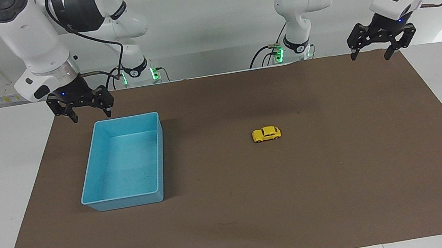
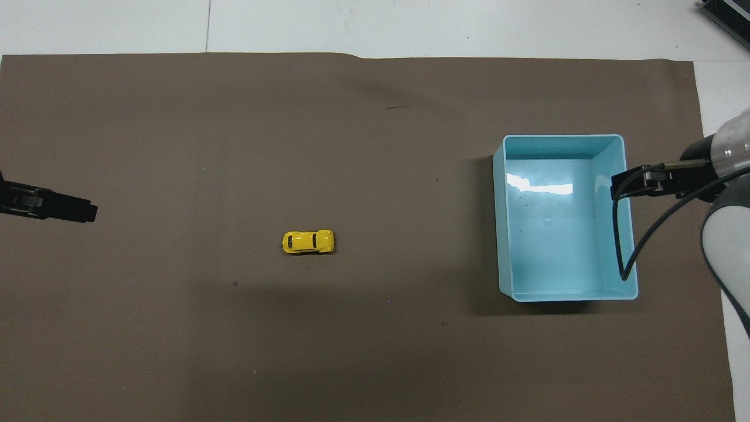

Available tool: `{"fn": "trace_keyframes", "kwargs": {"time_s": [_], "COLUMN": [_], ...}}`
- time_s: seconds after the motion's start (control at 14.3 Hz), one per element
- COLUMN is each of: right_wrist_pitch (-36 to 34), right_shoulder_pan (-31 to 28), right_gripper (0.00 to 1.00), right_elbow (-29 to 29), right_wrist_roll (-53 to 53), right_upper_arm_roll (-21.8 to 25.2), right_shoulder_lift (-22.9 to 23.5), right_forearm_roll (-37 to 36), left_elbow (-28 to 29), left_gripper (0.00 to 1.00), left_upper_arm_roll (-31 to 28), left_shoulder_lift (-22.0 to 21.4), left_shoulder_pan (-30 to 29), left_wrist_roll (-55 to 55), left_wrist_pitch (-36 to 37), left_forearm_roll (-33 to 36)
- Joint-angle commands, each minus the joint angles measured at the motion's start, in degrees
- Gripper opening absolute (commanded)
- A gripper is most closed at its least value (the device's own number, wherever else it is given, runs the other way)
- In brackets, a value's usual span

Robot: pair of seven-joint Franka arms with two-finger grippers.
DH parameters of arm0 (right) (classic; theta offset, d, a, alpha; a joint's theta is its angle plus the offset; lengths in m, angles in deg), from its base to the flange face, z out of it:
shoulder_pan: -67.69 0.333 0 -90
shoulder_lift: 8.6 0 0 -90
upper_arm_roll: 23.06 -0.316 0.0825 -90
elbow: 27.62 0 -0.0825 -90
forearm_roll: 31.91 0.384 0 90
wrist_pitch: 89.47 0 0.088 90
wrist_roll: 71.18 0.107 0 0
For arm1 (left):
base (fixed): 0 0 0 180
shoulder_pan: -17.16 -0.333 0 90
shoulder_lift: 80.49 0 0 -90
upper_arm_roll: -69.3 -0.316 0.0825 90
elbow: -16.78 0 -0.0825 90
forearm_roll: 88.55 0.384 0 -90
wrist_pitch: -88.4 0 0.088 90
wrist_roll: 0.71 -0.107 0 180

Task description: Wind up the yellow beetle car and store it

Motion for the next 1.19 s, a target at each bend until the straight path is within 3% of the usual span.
{"fn": "trace_keyframes", "kwargs": {"time_s": [0.0,0.63,1.12], "right_wrist_pitch": [0.5,0.5,0.5], "right_shoulder_pan": [-0.8,-0.8,-0.8], "right_gripper": [1.00,1.00,1.00], "right_elbow": [-1.1,-1.1,-1.1], "right_wrist_roll": [0.8,0.8,0.8], "right_upper_arm_roll": [-0.7,-0.6,-0.7], "right_shoulder_lift": [-1.2,-1.2,-1.1], "right_forearm_roll": [0.5,0.5,0.5], "left_elbow": [1.2,2.1,5.8], "left_gripper": [1.00,1.00,1.00], "left_upper_arm_roll": [0.1,0.1,0.6], "left_shoulder_lift": [-0.9,-1.3,-0.8], "left_shoulder_pan": [-0.2,-0.1,2.6], "left_wrist_roll": [-0.1,1.3,26.2], "left_wrist_pitch": [0.1,0.1,-1.4], "left_forearm_roll": [-0.6,-0.6,-0.6]}}
